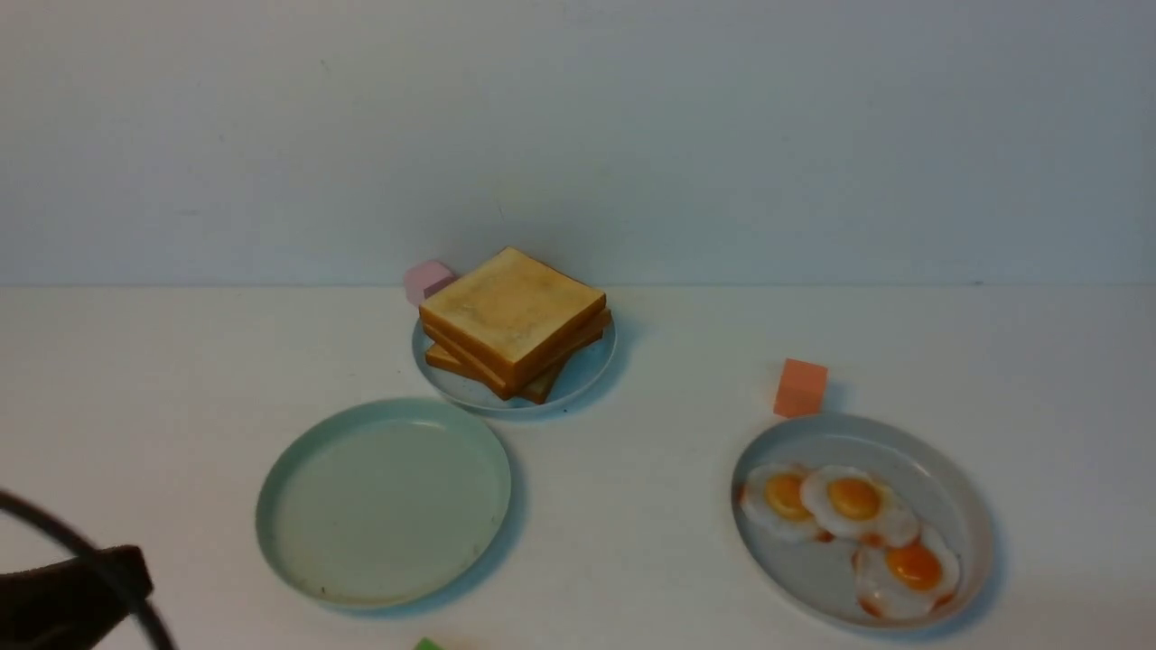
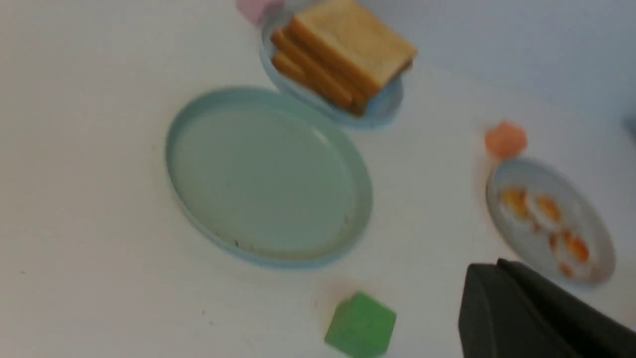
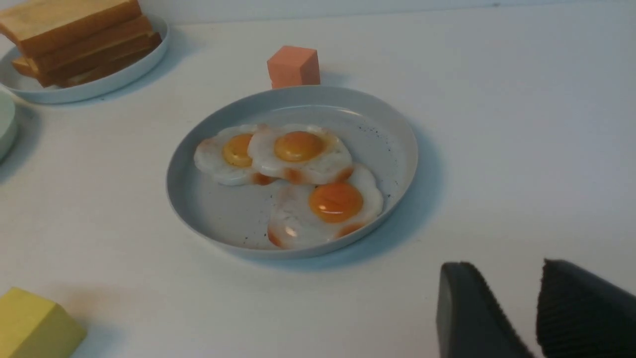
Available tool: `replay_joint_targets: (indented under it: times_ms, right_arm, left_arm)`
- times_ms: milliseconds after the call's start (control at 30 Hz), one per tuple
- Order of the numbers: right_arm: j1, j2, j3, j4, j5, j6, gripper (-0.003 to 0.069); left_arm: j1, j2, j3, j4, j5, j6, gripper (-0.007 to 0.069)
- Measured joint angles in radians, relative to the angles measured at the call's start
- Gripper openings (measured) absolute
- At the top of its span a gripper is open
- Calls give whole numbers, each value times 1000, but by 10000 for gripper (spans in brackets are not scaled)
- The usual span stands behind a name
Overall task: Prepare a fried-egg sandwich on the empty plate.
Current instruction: Use the left arm to grab a slice of bread
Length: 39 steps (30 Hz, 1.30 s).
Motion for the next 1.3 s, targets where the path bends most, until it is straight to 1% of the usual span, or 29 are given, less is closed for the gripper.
replay_joint_targets:
  times_ms: [33,100,133,233,300,367,433,467,533,633,667,700,733,767,833,867,933,967,1000,1033,1067,1133,1167,1233,1300]
  right_arm:
    - [0,0,0,0,0,0,241]
    - [0,0,0,0,-1,0,241]
    - [0,0,0,0,-1,0,241]
    - [0,0,4,33,-28,7,241]
    - [0,0,11,113,-89,44,241]
    - [0,0,11,225,-176,89,241]
    - [0,0,11,282,-215,109,241]
    - [0,0,11,357,-284,121,241]
    - [0,0,5,417,-309,125,241]
    - [6,12,-73,449,-215,112,241]
    - [13,47,-164,448,-108,86,235]
    - [19,79,-225,440,-36,69,227]
    - [23,161,-343,416,106,32,205]
    - [25,208,-428,399,213,4,189]
    - [26,285,-513,371,325,-26,162]
    - [30,375,-637,344,490,-70,127]
    - [56,479,-752,313,624,-124,77]
    - [68,500,-774,306,645,-131,67]
    - [133,578,-856,283,702,-146,34]
    - [141,586,-856,280,702,-147,30]
    - [211,632,-915,264,719,-161,12]
    - [301,696,-979,242,728,-175,5]
    - [308,700,-979,241,729,-176,5]
    - [385,746,-1020,225,729,-184,5]
    - [420,769,-1030,217,727,-184,6]
  left_arm:
    - [-24,62,-44,2,34,33,-13]
    - [-63,140,-96,2,45,63,-13]
    - [-67,147,-100,2,43,65,-13]
    - [-144,271,-158,4,9,93,-13]
    - [-179,350,-206,22,14,118,-13]
    - [-207,457,-285,42,41,135,-13]
    - [-215,517,-330,46,59,139,-13]
    - [-221,590,-387,46,73,142,-13]
    - [-222,666,-442,47,80,142,-13]
    - [-223,761,-513,56,82,145,-13]
    - [-223,819,-559,59,83,152,-13]
    - [-223,853,-588,59,84,159,-13]
    - [-223,916,-641,59,85,165,-13]
    - [-223,962,-681,59,89,164,-13]
    - [-223,1008,-724,60,100,165,-13]
    - [-223,1080,-795,64,120,168,-13]
    - [-223,1153,-872,81,148,171,-13]
    - [-223,1167,-889,87,153,170,-13]
    - [-223,1230,-957,117,161,171,-13]
    - [-223,1230,-957,121,161,171,-13]
    - [-225,1283,-1013,145,157,173,-13]
    - [-241,1355,-1088,210,151,188,-13]
    - [-241,1355,-1088,216,151,187,-13]
    - [-270,1423,-1151,292,142,192,-13]
    - [-290,1467,-1184,344,124,192,0]
